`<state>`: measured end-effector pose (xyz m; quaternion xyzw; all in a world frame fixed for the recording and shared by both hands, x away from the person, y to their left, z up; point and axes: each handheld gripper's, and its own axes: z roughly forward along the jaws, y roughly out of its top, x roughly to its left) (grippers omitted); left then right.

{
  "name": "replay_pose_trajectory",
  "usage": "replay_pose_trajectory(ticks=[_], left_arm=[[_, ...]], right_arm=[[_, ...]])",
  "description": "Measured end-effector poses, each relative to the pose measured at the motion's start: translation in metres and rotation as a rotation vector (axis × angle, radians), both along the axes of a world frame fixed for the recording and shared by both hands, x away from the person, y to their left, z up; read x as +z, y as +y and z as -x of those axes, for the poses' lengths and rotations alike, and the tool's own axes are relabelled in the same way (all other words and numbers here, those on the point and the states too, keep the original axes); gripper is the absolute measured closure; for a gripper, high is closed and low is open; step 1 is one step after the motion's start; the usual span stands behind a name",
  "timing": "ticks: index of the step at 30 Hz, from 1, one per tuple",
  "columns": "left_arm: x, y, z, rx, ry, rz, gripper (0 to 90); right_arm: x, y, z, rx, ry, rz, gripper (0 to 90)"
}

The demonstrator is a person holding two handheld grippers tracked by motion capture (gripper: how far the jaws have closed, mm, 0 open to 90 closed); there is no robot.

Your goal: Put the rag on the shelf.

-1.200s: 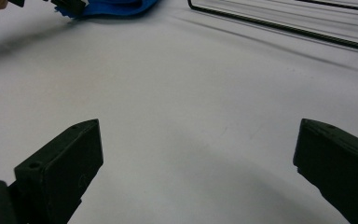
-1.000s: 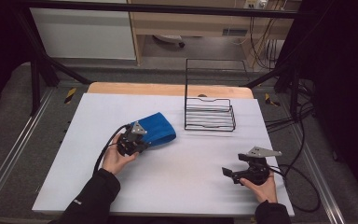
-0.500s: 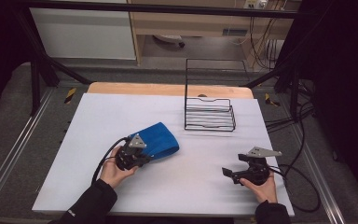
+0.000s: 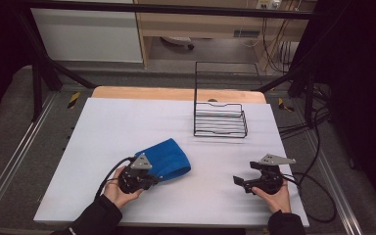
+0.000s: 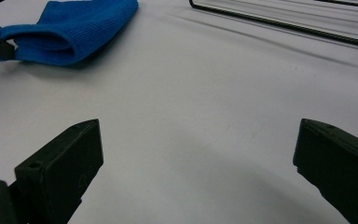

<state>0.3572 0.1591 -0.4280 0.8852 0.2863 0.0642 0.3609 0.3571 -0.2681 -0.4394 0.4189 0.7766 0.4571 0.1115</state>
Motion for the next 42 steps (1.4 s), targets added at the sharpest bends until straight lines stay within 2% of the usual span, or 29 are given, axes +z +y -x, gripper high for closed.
replay_pose_trajectory(ticks=[8,12,14,17,21,24,26,29,31,32,33,38,39,40,42], left_arm=[[-0.008,-0.002,0.003,0.002,0.02,0.001,79.0],[-0.007,-0.002,0.005,0.012,0.017,0.012,67.2],[-0.004,0.0,0.005,0.022,0.013,0.015,57.2],[0.001,0.005,0.006,0.033,0.008,0.025,52.5],[0.01,0.014,0.007,0.058,-0.019,0.043,37.7],[0.014,0.023,0.007,0.084,-0.043,0.056,32.4],[0.016,0.029,0.006,0.103,-0.043,0.061,25.4],[0.015,0.039,0.004,0.135,-0.044,0.061,21.4],[0.014,0.046,0.002,0.154,-0.04,0.063,15.7],[0.013,0.049,0.001,0.162,-0.039,0.064,13.7],[0.012,0.051,0.001,0.169,-0.038,0.061,12.0],[0.009,0.061,-0.002,0.192,-0.031,0.07,8.0],[0.008,0.062,-0.003,0.196,-0.031,0.069,6.5],[0.008,0.064,-0.004,0.201,-0.03,0.071,6.5],[0.008,0.068,-0.006,0.209,-0.031,0.082,6.2]], right_arm=[[0.0,0.001,0.0,0.002,0.003,-0.004,2.7],[0.001,0.002,-0.001,-0.001,-0.001,-0.001,3.0],[0.002,0.006,-0.001,-0.002,0.005,-0.001,3.2],[0.003,0.009,-0.002,-0.003,0.013,-0.002,3.2],[0.006,0.019,-0.004,0.003,0.019,-0.001,4.4],[0.008,0.024,-0.006,0.005,0.018,-0.003,5.3],[0.011,0.034,-0.009,0.016,0.017,-0.005,6.9],[0.014,0.042,-0.011,0.025,0.014,-0.002,8.5],[0.017,0.057,-0.015,0.035,0.022,-0.004,12.9],[0.017,0.057,-0.015,0.035,0.022,-0.004,12.9],[0.019,0.067,-0.019,0.051,0.014,0.011,15.2],[0.02,0.091,-0.028,0.087,0.028,0.032,22.2],[0.02,0.104,-0.032,0.101,0.048,0.033,26.8],[0.02,0.104,-0.032,0.101,0.048,0.033,26.8],[0.019,0.117,-0.037,0.123,0.058,0.042,32.6]])
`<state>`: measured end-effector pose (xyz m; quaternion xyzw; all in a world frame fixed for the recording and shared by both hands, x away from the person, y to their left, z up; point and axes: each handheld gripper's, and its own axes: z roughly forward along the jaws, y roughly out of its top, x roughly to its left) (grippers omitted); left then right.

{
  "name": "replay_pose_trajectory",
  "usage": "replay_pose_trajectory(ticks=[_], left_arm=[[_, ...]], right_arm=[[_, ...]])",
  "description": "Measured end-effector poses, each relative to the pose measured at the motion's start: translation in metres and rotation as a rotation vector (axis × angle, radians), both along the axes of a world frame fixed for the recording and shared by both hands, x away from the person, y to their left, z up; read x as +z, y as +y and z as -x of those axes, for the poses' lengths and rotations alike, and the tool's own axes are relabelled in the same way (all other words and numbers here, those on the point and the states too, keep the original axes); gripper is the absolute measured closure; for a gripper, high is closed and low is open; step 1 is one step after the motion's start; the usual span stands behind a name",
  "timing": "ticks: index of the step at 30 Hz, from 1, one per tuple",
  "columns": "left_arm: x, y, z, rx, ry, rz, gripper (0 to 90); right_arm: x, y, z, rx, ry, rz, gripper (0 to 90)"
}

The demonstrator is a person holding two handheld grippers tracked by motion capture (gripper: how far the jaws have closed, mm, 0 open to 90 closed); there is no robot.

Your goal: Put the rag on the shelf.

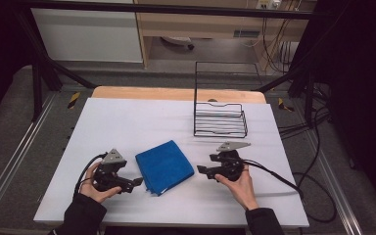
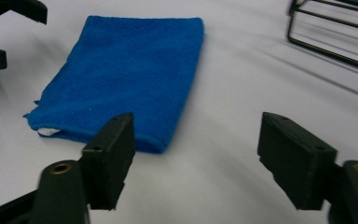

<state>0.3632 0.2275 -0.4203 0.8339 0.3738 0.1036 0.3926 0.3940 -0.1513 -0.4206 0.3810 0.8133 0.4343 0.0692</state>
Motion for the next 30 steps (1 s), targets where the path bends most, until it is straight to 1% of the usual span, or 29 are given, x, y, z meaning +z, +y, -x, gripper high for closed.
replay_pose_trajectory(ticks=[1,2,3,4,5,6,7,8,10,11,12,13,14,16,19,20,21,22,24,26,29,30], left_arm=[[0.0,0.002,-0.001,0.004,-0.002,0.005,6.1],[0.0,0.004,-0.002,0.004,-0.003,0.007,6.1],[-0.001,0.006,-0.002,0.007,-0.007,0.01,6.1],[-0.001,0.008,-0.003,0.011,-0.01,0.015,6.1],[-0.001,0.01,-0.003,0.011,-0.015,0.018,6.1],[-0.001,0.012,-0.004,0.012,-0.02,0.023,6.1],[-0.002,0.013,-0.004,0.015,-0.026,0.027,6.3],[-0.002,0.015,-0.005,0.018,-0.03,0.025,6.3],[-0.003,0.017,-0.005,0.024,-0.03,0.031,6.9],[-0.003,0.018,-0.005,0.029,-0.031,0.032,7.1],[-0.003,0.019,-0.006,0.031,-0.031,0.03,7.1],[-0.004,0.019,-0.006,0.036,-0.029,0.032,7.4],[-0.004,0.02,-0.007,0.039,-0.029,0.033,7.5],[-0.005,0.019,-0.007,0.043,-0.027,0.034,7.6],[-0.006,0.018,-0.007,0.043,-0.026,0.031,7.7],[-0.006,0.018,-0.007,0.043,-0.025,0.03,7.7],[-0.006,0.018,-0.007,0.043,-0.026,0.029,7.7],[-0.006,0.019,-0.007,0.045,-0.026,0.03,7.8],[-0.006,0.019,-0.007,0.043,-0.027,0.028,7.9],[-0.006,0.019,-0.007,0.046,-0.029,0.033,8.0],[-0.006,0.019,-0.007,0.042,-0.03,0.027,8.0],[-0.006,0.018,-0.006,0.043,-0.03,0.028,8.0]], right_arm=[[-0.002,0.013,-0.005,0.015,0.006,0.022,37.1],[-0.002,0.013,-0.005,0.015,0.006,0.022,37.1],[-0.006,0.023,-0.011,0.026,0.014,0.041,42.4],[-0.008,0.028,-0.013,0.026,0.021,0.036,45.5],[-0.008,0.028,-0.013,0.026,0.021,0.036,45.5],[-0.011,0.032,-0.016,0.031,0.027,0.039,48.0],[-0.015,0.039,-0.019,0.038,0.035,0.056,51.9],[-0.015,0.039,-0.019,0.038,0.035,0.056,51.9],[-0.02,0.043,-0.024,0.036,0.049,0.063,58.4],[-0.022,0.043,-0.024,0.029,0.054,0.073,60.2],[-0.022,0.043,-0.024,0.029,0.054,0.073,60.2],[-0.024,0.043,-0.025,0.032,0.065,0.088,63.4],[-0.025,0.044,-0.025,0.036,0.07,0.09,65.0],[-0.026,0.044,-0.025,0.037,0.074,0.09,66.6],[-0.029,0.046,-0.024,0.039,0.103,0.084,72.7],[-0.029,0.046,-0.024,0.037,0.115,0.078,74.6],[-0.029,0.046,-0.024,0.037,0.115,0.078,74.6],[-0.029,0.046,-0.024,0.036,0.12,0.074,76.6],[-0.029,0.047,-0.023,0.034,0.139,0.062,84.0],[-0.029,0.047,-0.022,0.032,0.135,0.06,85.5],[-0.025,0.046,-0.019,0.011,0.148,0.051,87.3],[-0.02,0.043,-0.015,-0.017,0.16,0.053,87.6]])
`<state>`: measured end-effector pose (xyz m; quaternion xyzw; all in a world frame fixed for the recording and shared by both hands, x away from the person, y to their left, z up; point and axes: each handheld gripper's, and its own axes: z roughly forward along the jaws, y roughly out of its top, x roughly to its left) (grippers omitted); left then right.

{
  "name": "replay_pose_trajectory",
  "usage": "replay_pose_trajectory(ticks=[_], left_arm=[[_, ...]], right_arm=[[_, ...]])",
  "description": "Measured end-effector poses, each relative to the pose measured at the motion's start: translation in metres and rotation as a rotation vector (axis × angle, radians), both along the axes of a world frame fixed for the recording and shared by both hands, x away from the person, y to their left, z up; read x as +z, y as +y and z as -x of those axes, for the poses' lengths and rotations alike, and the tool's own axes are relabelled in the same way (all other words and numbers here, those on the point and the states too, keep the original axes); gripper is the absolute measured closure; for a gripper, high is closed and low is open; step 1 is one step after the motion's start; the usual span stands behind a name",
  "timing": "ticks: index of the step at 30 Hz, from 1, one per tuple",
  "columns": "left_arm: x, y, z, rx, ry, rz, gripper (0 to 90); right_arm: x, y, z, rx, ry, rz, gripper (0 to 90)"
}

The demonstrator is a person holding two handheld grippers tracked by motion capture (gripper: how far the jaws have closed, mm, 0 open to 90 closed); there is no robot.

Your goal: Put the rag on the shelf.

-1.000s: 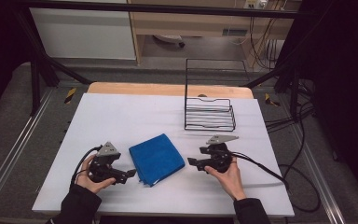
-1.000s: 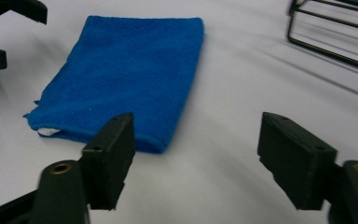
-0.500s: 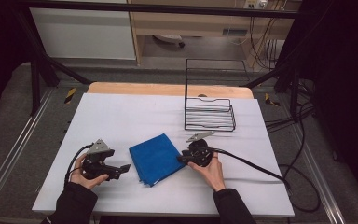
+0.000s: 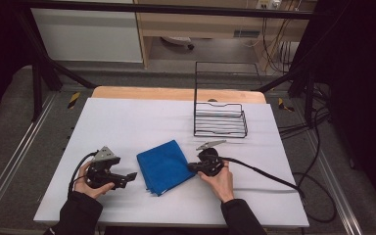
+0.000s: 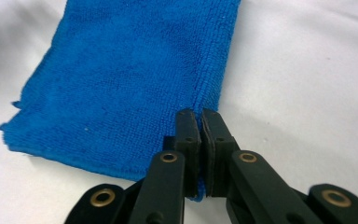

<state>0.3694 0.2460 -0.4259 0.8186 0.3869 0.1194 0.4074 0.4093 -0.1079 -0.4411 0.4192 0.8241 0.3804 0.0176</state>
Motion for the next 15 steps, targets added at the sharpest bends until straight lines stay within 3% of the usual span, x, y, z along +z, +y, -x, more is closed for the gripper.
replay_pose_trajectory(ticks=[7,10,15], left_arm=[[0.0,-0.001,0.0,-0.004,-0.002,-0.004,8.0],[0.0,-0.002,0.001,-0.005,-0.004,-0.004,8.0],[0.0,-0.004,0.002,-0.008,-0.006,-0.005,8.0]], right_arm=[[0.015,-0.014,0.017,-0.077,-0.009,0.007,87.6],[0.015,-0.033,0.03,-0.145,0.006,0.0,87.6],[0.015,-0.055,0.046,-0.192,0.002,0.024,87.5]])
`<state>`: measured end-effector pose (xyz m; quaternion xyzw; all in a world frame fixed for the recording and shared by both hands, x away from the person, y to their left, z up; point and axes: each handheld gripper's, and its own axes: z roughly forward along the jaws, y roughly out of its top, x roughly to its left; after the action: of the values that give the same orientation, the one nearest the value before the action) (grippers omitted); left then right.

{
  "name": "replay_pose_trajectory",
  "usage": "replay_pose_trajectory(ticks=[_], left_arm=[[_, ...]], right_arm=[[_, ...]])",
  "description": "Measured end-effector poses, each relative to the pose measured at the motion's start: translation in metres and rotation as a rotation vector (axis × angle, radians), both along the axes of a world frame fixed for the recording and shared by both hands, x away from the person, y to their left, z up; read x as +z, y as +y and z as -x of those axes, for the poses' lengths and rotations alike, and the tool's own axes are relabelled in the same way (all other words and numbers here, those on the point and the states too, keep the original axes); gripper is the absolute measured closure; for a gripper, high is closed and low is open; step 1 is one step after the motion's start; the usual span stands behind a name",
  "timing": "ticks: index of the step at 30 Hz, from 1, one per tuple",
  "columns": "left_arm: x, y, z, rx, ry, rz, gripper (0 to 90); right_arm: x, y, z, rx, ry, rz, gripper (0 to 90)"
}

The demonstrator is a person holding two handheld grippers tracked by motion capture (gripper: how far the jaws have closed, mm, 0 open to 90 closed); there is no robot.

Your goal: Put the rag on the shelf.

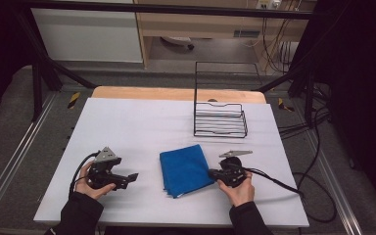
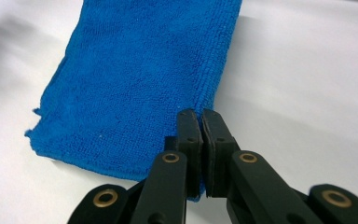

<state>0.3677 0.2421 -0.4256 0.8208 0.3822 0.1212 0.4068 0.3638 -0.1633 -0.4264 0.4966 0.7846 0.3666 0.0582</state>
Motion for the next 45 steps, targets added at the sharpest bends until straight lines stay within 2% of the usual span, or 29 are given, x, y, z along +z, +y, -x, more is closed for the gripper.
replay_pose_trajectory(ticks=[3,6,9,11,14,16,17,19,21,23,25,28,31,34,37,42,43,44,45], left_arm=[[0.0,0.0,0.0,0.0,-0.002,-0.001,7.9],[0.0,-0.001,0.0,-0.002,-0.003,-0.001,8.0],[0.0,-0.002,0.001,-0.004,0.001,-0.005,8.0],[0.0,-0.003,0.001,-0.008,-0.002,-0.008,8.0],[0.0,-0.004,0.001,-0.011,-0.001,-0.008,7.9],[-0.001,-0.004,0.0,-0.011,0.001,-0.01,8.0],[-0.001,-0.004,0.0,-0.011,0.001,-0.01,8.0],[-0.001,-0.004,0.001,-0.014,0.0,-0.012,8.0],[-0.001,-0.004,0.001,-0.015,-0.003,-0.012,8.0],[-0.001,-0.004,0.0,-0.015,-0.001,-0.01,8.0],[-0.001,-0.004,0.0,-0.015,-0.001,-0.011,7.9],[-0.001,-0.003,0.0,-0.012,-0.001,-0.008,8.0],[-0.001,-0.004,0.0,-0.013,-0.002,-0.008,8.0],[0.0,-0.007,-0.001,-0.015,-0.005,-0.007,8.0],[0.002,-0.011,-0.002,-0.017,-0.006,0.001,7.9],[0.01,-0.027,-0.012,-0.011,-0.009,0.021,8.0],[0.012,-0.032,-0.015,-0.011,-0.01,0.022,8.0],[0.014,-0.037,-0.019,-0.005,-0.01,0.025,8.6],[0.016,-0.042,-0.023,-0.001,-0.007,0.029,8.6]], right_arm=[[-0.001,-0.008,0.007,-0.009,0.001,0.001,87.5],[-0.002,-0.021,0.022,-0.031,0.001,0.008,87.0],[-0.006,-0.025,0.025,-0.036,0.01,0.016,86.3],[-0.009,-0.027,0.026,-0.041,0.011,0.025,77.4],[-0.003,-0.031,0.014,-0.012,-0.07,-0.021,56.3],[0.0,-0.033,0.001,-0.007,-0.113,-0.03,52.6],[0.0,-0.033,-0.007,-0.008,-0.119,-0.026,51.9],[-0.003,-0.032,-0.024,0.001,-0.132,-0.017,52.3],[-0.007,-0.028,-0.04,0.011,-0.132,0.006,54.0],[-0.012,-0.023,-0.054,0.02,-0.118,0.005,57.0],[-0.014,-0.021,-0.059,0.024,-0.116,0.0,57.8],[-0.019,-0.017,-0.07,0.034,-0.106,0.002,63.9],[-0.023,-0.015,-0.073,0.041,-0.081,0.001,74.0],[-0.023,-0.014,-0.071,0.048,-0.085,0.007,84.9],[-0.018,-0.018,-0.066,0.041,-0.098,0.028,87.6],[-0.012,-0.022,-0.062,0.05,-0.116,0.06,85.3],[-0.012,-0.022,-0.062,0.049,-0.129,0.057,81.2],[-0.01,-0.024,-0.061,0.057,-0.163,0.031,72.6],[-0.01,-0.024,-0.061,0.057,-0.163,0.031,72.6]])
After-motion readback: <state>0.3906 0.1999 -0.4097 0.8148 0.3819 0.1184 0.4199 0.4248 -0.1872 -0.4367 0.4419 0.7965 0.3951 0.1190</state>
